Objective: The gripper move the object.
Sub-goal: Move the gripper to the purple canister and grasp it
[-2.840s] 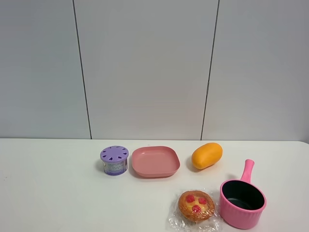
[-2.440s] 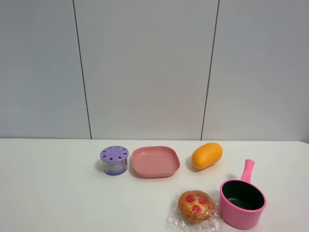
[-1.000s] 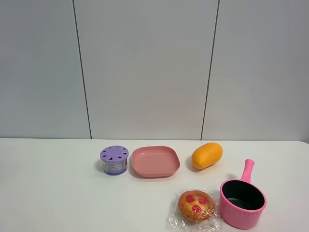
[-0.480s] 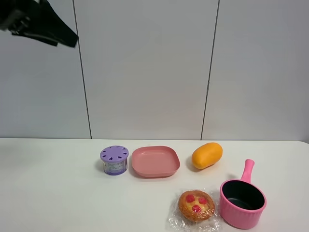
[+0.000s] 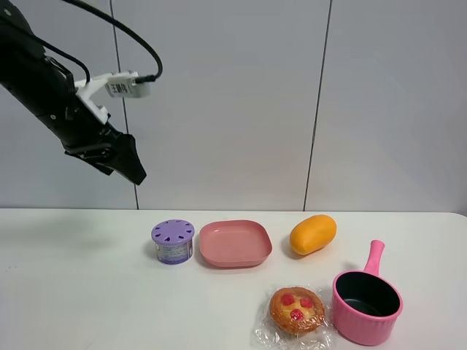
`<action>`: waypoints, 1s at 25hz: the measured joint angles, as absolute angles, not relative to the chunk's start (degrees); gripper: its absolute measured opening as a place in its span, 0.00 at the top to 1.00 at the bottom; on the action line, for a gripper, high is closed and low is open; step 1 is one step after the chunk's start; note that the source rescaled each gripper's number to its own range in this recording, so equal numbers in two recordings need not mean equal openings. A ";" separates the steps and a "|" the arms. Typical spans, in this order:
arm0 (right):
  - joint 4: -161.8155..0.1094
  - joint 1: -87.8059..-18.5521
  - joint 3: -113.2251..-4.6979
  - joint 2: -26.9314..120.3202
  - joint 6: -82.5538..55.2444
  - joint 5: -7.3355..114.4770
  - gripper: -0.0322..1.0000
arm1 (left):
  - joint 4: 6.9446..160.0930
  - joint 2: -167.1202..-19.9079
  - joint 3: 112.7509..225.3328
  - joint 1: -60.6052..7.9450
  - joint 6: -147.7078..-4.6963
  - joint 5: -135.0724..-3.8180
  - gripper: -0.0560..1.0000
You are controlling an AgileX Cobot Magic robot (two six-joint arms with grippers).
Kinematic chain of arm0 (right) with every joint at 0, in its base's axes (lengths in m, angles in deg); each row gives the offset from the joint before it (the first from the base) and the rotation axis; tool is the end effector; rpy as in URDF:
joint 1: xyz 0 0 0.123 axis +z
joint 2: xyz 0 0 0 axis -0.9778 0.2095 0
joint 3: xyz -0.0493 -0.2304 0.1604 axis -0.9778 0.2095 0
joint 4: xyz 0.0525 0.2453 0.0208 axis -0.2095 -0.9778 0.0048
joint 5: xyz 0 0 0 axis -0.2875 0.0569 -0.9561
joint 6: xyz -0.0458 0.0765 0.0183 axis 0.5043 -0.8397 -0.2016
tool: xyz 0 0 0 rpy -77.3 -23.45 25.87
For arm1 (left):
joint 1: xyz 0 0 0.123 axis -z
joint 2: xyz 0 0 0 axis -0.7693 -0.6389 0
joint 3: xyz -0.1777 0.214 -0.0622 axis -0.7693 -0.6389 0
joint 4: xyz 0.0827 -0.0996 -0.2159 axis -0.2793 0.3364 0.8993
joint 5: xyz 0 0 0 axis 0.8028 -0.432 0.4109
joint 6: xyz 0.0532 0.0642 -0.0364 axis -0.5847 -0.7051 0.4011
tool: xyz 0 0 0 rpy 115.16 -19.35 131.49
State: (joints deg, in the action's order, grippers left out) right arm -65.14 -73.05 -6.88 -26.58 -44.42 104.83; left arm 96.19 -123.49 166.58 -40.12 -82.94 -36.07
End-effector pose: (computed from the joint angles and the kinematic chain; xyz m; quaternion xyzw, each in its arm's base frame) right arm -0.0033 -0.0111 0.2755 0.0248 0.8514 -0.0100 0.5239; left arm 0.3830 -0.0934 0.2479 0.2806 0.9041 -0.1043 0.3049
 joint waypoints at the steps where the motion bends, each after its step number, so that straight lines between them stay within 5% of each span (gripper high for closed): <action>1: -65.14 -73.05 -6.88 -26.58 -44.42 104.83 0.00 | 94.50 -124.69 167.78 -39.80 -81.12 -33.81 0.80; 5: -65.14 -73.05 -6.88 -26.58 -44.42 104.83 0.00 | 91.01 -129.55 172.23 -38.57 -76.25 -28.48 0.78; 9: -65.14 -73.05 -6.88 -26.58 -44.42 104.83 0.00 | 89.10 -133.14 174.80 -36.52 -75.34 -27.85 0.63; 15: -65.14 -73.05 -6.88 -26.58 -44.42 104.83 0.00 | 85.19 -136.73 176.92 -32.34 -75.11 -31.63 0.54; 20: -65.14 -73.05 -6.88 -26.58 -44.42 104.83 0.00 | 81.09 -139.52 177.04 -30.59 -75.11 -32.90 0.15; 25: -65.14 -73.05 -6.88 -26.58 -44.42 104.83 0.00 | 80.46 -142.01 180.13 -30.52 -73.44 -32.45 0.02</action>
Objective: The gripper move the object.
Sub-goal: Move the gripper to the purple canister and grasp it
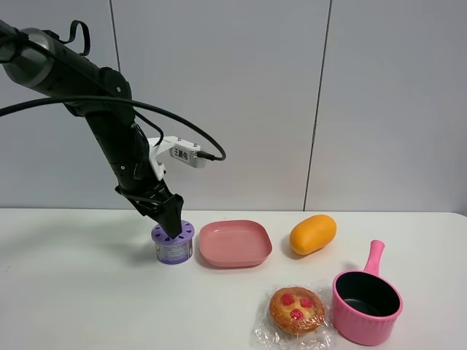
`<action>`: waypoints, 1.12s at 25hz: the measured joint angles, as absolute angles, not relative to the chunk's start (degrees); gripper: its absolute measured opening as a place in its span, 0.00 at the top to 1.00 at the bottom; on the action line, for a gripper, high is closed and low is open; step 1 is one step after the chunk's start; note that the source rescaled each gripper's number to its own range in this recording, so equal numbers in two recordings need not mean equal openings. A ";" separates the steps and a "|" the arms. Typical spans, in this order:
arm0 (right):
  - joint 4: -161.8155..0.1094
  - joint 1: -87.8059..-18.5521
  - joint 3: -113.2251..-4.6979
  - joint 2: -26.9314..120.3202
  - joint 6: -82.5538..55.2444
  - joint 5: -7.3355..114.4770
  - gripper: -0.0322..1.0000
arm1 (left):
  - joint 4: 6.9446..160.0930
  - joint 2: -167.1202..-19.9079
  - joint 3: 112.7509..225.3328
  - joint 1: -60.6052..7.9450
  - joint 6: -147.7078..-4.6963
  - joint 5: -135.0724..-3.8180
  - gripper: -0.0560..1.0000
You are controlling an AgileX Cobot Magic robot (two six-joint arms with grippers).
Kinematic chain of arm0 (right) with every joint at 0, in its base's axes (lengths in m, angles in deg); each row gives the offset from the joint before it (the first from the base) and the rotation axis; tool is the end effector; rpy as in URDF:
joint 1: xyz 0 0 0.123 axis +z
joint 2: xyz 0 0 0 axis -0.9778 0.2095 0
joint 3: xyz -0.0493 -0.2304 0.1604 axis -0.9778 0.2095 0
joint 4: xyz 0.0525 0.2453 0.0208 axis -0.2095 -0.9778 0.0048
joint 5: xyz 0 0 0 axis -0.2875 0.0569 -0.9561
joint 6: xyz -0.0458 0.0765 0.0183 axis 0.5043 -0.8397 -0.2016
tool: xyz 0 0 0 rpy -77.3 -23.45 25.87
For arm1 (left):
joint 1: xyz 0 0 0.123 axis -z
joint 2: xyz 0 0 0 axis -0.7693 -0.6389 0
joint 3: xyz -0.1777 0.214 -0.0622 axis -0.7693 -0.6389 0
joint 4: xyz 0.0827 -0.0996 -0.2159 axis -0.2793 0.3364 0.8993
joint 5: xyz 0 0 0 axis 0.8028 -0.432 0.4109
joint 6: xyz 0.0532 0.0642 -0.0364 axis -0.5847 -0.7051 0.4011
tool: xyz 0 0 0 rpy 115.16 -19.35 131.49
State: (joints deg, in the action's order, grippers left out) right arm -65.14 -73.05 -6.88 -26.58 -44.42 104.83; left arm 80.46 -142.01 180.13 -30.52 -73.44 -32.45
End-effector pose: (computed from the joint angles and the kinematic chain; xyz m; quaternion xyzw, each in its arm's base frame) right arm -0.0033 -0.0111 0.2755 0.0248 0.8514 -0.0100 0.5239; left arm 0.4219 -0.1631 0.1705 0.3706 0.9042 -0.0517 0.2062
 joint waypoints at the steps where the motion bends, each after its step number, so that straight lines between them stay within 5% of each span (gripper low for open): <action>1: -65.14 -73.05 -6.88 -26.58 -44.42 104.83 0.00 | 80.46 -142.42 181.30 -30.52 -72.97 -31.65 0.02; 28: -65.14 -73.05 -6.88 -26.58 -44.42 104.83 0.00 | 80.42 -151.53 190.36 -29.39 -69.79 -26.91 0.01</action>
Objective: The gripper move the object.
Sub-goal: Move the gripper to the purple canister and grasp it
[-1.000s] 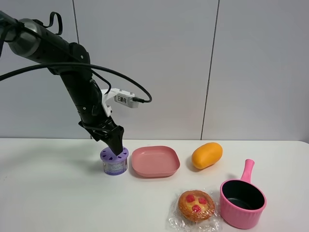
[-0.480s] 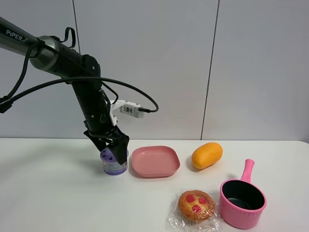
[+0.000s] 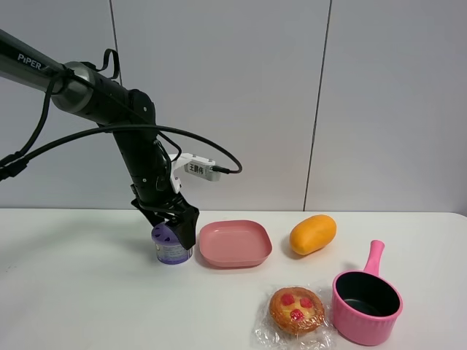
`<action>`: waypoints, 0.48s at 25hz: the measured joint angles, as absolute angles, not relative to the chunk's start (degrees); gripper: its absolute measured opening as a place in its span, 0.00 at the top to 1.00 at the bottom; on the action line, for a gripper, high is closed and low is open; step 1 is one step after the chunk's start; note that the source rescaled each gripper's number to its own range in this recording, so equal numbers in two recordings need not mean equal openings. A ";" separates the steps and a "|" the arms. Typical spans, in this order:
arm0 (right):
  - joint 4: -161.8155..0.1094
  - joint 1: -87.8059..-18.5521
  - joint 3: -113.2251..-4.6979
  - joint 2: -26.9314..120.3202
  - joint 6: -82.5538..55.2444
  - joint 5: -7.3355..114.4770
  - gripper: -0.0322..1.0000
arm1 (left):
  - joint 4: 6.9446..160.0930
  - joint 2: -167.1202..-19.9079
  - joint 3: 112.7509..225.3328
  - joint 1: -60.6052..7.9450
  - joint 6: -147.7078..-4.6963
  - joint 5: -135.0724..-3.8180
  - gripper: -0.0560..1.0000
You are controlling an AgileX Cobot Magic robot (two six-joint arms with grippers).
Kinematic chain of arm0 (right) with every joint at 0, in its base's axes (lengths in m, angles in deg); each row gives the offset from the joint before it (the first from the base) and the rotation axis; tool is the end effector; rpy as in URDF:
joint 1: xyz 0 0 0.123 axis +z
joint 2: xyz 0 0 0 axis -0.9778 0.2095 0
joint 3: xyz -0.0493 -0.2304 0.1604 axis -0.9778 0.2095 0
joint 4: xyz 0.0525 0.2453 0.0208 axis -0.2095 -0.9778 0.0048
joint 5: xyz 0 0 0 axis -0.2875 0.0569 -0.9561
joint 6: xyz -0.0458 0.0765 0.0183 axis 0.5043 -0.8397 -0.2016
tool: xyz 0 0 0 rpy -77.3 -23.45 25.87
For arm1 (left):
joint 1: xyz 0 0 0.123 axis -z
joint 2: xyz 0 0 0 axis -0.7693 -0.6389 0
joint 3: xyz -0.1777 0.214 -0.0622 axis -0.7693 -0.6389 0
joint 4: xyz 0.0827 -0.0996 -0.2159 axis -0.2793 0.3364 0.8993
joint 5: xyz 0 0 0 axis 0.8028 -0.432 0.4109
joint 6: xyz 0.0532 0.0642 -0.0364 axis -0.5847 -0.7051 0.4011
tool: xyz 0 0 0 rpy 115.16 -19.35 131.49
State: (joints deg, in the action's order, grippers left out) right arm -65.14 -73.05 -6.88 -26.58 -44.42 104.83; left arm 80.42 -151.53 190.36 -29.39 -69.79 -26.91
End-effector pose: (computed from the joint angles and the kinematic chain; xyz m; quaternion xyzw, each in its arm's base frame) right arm -0.0033 -0.0111 0.2755 0.0248 0.8514 -0.0100 0.5239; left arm 0.4442 -0.1824 0.1378 0.3575 0.9173 -0.0653 0.1628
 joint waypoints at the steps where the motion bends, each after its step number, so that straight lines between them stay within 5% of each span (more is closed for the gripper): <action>1: -65.14 -73.05 -6.88 -26.58 -44.42 104.83 0.00 | 80.38 -151.68 190.36 -29.39 -69.79 -26.91 0.01; 12: -65.14 -73.05 -6.88 -26.58 -44.42 104.83 0.00 | 80.38 -152.93 190.36 -29.39 -69.96 -28.97 0.01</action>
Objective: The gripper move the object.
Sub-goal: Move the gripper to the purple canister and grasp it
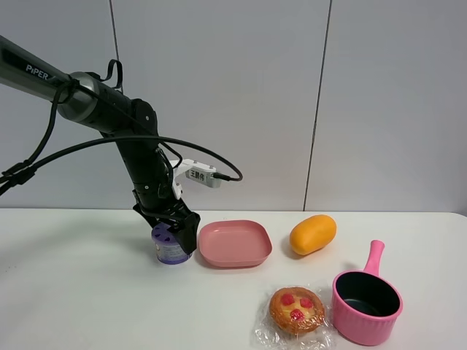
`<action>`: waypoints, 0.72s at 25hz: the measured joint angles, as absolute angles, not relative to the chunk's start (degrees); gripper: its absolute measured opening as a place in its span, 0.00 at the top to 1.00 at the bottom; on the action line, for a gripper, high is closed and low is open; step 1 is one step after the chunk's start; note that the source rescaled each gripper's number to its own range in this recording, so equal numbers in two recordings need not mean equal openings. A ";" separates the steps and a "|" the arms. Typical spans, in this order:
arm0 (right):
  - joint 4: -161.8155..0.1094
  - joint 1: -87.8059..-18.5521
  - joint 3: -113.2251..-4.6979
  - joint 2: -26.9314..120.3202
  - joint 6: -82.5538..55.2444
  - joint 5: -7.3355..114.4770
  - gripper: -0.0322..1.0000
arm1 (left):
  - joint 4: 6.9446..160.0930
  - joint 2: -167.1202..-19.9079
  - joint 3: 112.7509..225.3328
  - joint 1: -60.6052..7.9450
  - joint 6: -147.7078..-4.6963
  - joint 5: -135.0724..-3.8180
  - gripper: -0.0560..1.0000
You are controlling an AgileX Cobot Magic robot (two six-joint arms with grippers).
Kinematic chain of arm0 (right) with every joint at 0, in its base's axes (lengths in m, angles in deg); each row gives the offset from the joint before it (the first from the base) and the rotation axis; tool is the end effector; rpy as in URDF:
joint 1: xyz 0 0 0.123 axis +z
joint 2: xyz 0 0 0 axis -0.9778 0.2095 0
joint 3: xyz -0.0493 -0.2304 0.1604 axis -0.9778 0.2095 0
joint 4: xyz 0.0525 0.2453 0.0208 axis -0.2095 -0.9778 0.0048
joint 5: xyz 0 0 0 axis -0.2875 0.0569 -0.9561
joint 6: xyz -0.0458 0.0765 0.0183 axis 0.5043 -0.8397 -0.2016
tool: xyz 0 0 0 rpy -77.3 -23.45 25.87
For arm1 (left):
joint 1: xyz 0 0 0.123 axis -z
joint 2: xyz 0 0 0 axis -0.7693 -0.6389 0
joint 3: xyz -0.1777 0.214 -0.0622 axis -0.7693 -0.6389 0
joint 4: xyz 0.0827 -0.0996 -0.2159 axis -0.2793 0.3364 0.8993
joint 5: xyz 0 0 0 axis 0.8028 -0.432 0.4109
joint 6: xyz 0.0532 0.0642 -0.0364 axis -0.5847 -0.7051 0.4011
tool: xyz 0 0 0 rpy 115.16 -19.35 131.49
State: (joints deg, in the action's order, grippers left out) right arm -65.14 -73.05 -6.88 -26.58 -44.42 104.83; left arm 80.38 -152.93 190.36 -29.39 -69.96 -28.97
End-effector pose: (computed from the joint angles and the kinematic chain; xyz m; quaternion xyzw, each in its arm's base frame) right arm -0.0033 -0.0111 0.2755 0.0248 0.8514 -0.0100 0.5239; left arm 0.4475 -0.1831 0.1271 0.3567 0.9168 -0.0629 0.1684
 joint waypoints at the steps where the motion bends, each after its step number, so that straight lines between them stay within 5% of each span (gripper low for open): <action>1: -65.14 -73.05 -6.88 -26.58 -44.42 104.83 0.00 | 80.38 -153.06 190.36 -29.39 -69.96 -29.41 0.01; 13: -65.14 -73.05 -6.88 -26.58 -44.42 104.83 0.00 | 80.38 -153.53 190.36 -29.39 -71.27 -30.76 0.04; 16: -65.14 -73.05 -6.88 -26.58 -44.42 104.83 0.00 | 80.38 -153.53 190.36 -29.39 -71.27 -29.78 0.29; 18: -65.14 -73.05 -6.88 -26.58 -44.42 104.83 0.00 | 80.38 -153.53 190.36 -29.37 -71.27 -28.60 0.63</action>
State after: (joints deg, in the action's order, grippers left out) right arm -65.14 -73.05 -6.88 -26.58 -44.42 104.83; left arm 80.38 -153.53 190.36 -29.37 -71.27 -28.60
